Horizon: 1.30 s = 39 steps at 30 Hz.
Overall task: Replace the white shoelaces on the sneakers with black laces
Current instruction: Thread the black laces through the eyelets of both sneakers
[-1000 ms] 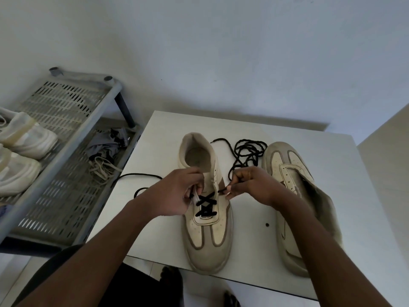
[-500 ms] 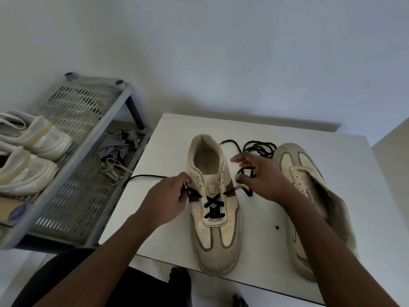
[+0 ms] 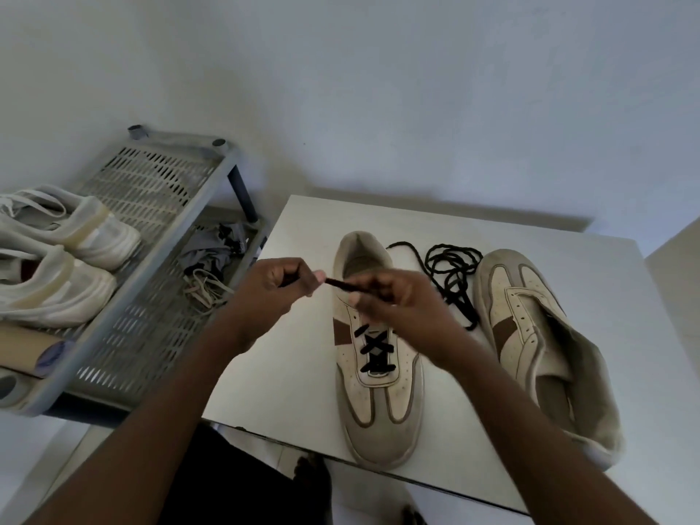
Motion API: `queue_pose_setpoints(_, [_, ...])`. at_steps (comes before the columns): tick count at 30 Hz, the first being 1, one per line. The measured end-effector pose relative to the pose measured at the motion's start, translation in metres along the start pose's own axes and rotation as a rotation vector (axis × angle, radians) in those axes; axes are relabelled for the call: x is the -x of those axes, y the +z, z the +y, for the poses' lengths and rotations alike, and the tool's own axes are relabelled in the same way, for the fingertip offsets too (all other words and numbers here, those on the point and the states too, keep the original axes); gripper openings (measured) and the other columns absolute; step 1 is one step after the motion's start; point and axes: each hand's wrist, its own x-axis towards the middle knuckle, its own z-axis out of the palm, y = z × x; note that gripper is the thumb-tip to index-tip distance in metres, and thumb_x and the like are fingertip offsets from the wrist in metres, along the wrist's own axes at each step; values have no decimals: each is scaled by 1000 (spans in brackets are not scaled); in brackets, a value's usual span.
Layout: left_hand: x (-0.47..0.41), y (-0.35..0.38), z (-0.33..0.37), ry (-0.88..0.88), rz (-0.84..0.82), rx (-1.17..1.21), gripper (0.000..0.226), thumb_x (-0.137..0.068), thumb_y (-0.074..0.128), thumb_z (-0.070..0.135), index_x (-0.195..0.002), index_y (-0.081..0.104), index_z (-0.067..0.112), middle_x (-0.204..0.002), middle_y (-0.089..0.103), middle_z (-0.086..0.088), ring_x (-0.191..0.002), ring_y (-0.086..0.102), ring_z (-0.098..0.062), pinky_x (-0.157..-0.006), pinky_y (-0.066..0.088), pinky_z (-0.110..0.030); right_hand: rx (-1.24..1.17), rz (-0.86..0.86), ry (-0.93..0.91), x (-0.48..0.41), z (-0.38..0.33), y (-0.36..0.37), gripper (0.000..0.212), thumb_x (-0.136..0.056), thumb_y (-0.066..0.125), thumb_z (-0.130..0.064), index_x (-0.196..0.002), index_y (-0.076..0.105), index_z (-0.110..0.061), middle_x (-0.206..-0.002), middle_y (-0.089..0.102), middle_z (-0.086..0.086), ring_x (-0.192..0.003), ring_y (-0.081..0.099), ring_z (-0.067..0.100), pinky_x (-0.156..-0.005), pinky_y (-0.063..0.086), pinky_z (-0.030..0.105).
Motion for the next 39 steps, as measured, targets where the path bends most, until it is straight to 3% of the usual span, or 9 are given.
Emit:
queue_pose_setpoints(7, [-4, -12, -18, -5, -18, -319, 37, -93, 56, 43, -62, 58, 23, -55, 46, -2, -52, 39, -10, -58, 35, -29, -790, 192, -77, -1, -13, -58, 47, -73, 79, -31, -113, 64, -13, -80, 61, -2, -68, 51, 11, -63, 44, 21])
queue_pose_setpoints(11, [-3, 6, -9, 113, 39, -281, 44, -95, 47, 46, -60, 55, 21, -53, 47, -1, -51, 41, -7, -57, 35, -23, 229, 317, 108, -4, -11, -49, 57, -87, 65, -43, -139, 45, -30, -135, 55, -1, -112, 58, 13, -100, 44, 41])
queue_pose_setpoints(14, [-2, 29, 2, 209, -28, -237, 49, -99, 41, 41, -59, 55, 15, -48, 44, 9, -47, 39, -4, -51, 28, -14, 791, 180, -10, -2, -7, -18, 89, -79, 69, -48, -151, 17, -38, -159, 14, -10, -144, 11, 7, -116, 10, 41])
queue_pose_setpoints(17, [-5, 40, 3, 278, -48, -238, 43, -98, 41, 32, -57, 53, 23, -51, 52, 10, -48, 47, -6, -52, 32, -13, 700, 39, -217, -1, -9, -2, 58, -85, 69, -28, -139, 47, -28, -127, 55, -13, -115, 38, -15, -111, 27, 21])
queue_pose_setpoints(19, [-7, 38, 1, 281, -32, -267, 39, -97, 50, 27, -59, 56, 22, -48, 49, 11, -45, 44, -5, -50, 30, -13, 594, 0, -182, 1, -9, -2, 32, -90, 65, -19, -122, 62, -20, -91, 62, -16, -77, 54, -14, -82, 45, 8])
queue_pose_setpoints(24, [-10, 21, 1, 94, 135, 44, 22, -90, 62, 21, -69, 69, 23, -48, 43, 6, -48, 33, -14, -47, 27, -26, 95, 330, -37, -3, -9, -17, 18, -96, 55, -6, -88, 67, -17, -69, 66, -4, -46, 53, 5, -46, 43, 14])
queue_pose_setpoints(27, [-12, 14, 2, 10, 270, 358, 14, -92, 59, 14, -82, 69, 12, -51, 45, 5, -46, 35, -7, -46, 31, -18, -114, 454, 42, -4, -15, -15, 16, -98, 52, -13, -88, 65, -10, -68, 66, -3, -44, 48, 7, -43, 38, 14])
queue_pose_setpoints(33, [-14, 22, 2, -49, 250, 722, 14, -80, 62, 16, -94, 65, 13, -77, 69, 4, -66, 57, -7, -69, 50, -18, 69, 130, 102, 1, -4, 24, 12, -98, 53, -18, -94, 64, -18, -80, 72, -1, -50, 58, 8, -53, 51, 20])
queue_pose_setpoints(39, [-19, 16, -6, -32, 329, 805, 20, -97, 46, 11, -90, 65, 16, -75, 67, 8, -74, 60, -3, -78, 46, -21, 324, -71, -56, 5, 9, 45, 16, -96, 57, -15, -107, 70, -15, -97, 73, -5, -84, 67, 4, -84, 56, 30])
